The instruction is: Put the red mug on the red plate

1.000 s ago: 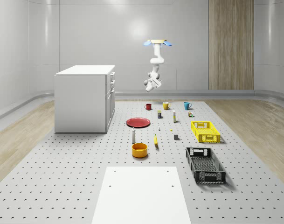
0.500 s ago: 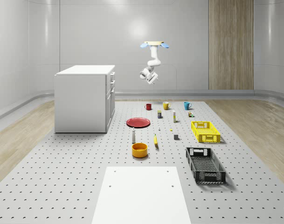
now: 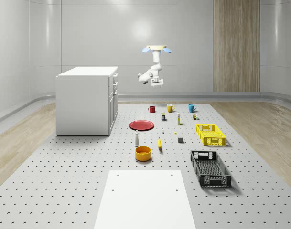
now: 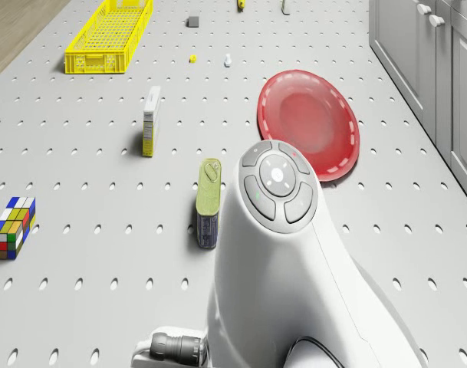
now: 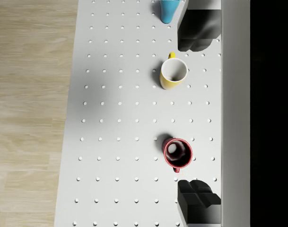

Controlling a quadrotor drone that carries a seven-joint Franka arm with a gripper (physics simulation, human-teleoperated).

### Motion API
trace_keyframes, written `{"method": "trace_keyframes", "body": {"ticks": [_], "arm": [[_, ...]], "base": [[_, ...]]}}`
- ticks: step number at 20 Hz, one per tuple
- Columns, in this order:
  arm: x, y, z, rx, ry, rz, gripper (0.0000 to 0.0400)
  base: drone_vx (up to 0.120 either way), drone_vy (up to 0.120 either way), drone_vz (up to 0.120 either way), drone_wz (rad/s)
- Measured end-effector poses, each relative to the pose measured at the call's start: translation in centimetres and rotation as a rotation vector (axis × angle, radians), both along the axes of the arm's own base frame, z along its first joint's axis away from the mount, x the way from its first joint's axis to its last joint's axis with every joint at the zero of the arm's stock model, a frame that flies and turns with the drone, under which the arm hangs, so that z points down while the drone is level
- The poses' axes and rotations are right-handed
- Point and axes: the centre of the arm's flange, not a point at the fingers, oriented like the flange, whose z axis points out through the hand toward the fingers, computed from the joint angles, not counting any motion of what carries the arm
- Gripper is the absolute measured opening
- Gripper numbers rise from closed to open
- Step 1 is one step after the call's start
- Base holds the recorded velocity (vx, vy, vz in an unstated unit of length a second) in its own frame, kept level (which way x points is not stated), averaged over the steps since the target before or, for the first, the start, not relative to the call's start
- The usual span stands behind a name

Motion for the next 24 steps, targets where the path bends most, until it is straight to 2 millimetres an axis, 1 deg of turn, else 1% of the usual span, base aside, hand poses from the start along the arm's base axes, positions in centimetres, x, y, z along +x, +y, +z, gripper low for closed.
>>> {"method": "trace_keyframes", "body": {"ticks": [5, 10, 11, 15, 18, 24], "arm": [[0.00, -0.66, -0.08, -0.067, 0.002, -0.002, 0.0400], [-0.01, -0.93, -0.10, -0.095, 0.003, -0.002, 0.0400], [-0.01, -0.96, -0.10, -0.098, 0.003, -0.002, 0.0400], [-0.01, -1.04, -0.11, -0.106, 0.004, -0.002, 0.0400], [-0.01, -1.07, -0.11, -0.109, 0.004, -0.002, 0.0400], [-0.01, -1.10, -0.11, -0.112, 0.004, -0.002, 0.0400]], "base": [[0.000, 0.000, -0.120, 0.000], [0.112, 0.000, -0.120, 0.000], [0.000, 0.000, -0.120, 0.000], [0.090, 0.000, -0.120, 0.000], [0.000, -0.093, -0.120, 0.000], [0.000, 0.000, -0.120, 0.000]]}}
